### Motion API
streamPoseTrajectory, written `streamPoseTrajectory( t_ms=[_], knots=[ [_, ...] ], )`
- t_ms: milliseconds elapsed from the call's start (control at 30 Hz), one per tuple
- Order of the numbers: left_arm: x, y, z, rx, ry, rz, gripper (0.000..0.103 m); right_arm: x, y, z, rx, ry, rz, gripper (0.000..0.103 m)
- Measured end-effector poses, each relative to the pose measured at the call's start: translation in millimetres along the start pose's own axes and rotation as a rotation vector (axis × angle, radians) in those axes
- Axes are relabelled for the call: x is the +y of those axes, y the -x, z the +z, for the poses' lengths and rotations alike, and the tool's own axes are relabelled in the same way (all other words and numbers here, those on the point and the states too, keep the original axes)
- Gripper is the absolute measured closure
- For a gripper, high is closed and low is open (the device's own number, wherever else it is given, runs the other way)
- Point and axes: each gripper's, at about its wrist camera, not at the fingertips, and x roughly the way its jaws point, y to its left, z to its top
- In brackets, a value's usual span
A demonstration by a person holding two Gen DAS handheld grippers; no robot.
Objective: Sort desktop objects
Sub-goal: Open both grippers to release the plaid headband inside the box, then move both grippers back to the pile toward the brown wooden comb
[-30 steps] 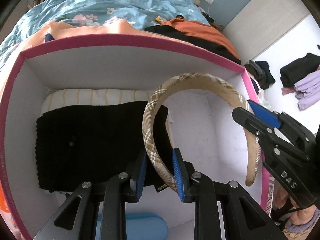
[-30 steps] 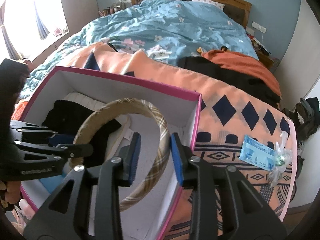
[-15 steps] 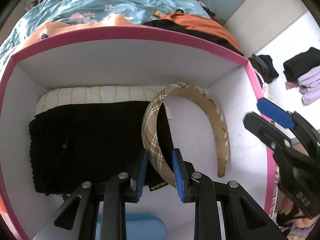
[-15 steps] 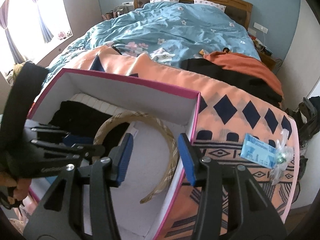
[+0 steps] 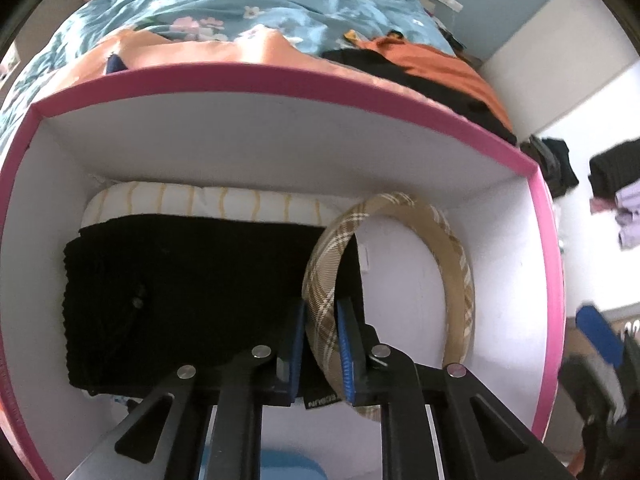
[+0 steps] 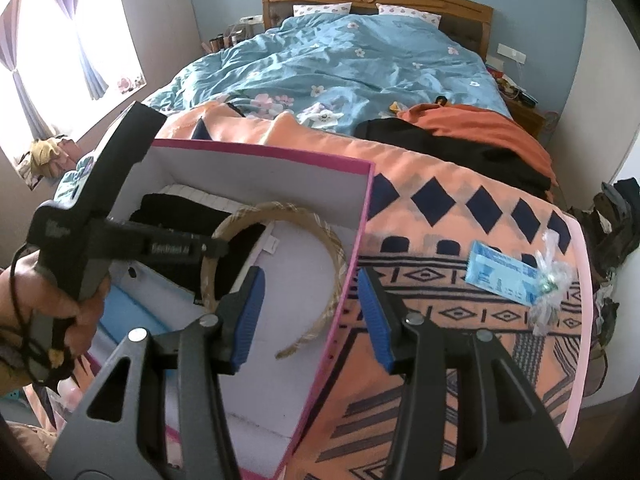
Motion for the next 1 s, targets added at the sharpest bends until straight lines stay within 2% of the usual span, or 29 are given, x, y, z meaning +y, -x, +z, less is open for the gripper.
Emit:
streamPoseTrajectory(
  t_ms=[133,233,400,500,633,800,933,1000],
  knots=[
    [5,6,3,-0.042,0.057,-0.02,0.089,-2,5,-9,0.005,-0.012,0.002,0.052],
    [2,8,1,-0.07,0.061,-0.021,0.089,-3,5,-14,0.008,-0.02,0.008,0.052],
    [0,2,-2,-0.035,0.028,-0.023,0.086,-1,5,-21,0.018,-0.033,0.028,0.052],
    [-2,4,-1,-0.026,0.012,-0.038,0.075,4,7,-22,0.015,-0.027,0.035,0.052],
    [-9,19,-1,-0.069,-0.023,-0.038,0.059,7,15,-22,0.0,-0.036,0.056,0.052],
    [-21,62,-14,-0.194,-0.094,-0.075,0.041,11,30,-26,-0.014,-0.063,0.101,0.052],
    [-35,104,-41,-0.307,-0.193,-0.107,0.021,17,44,-33,-0.02,-0.063,0.135,0.052],
    [-40,119,-55,-0.335,-0.244,-0.125,0.02,20,52,-37,-0.023,-0.061,0.149,0.052]
  ],
)
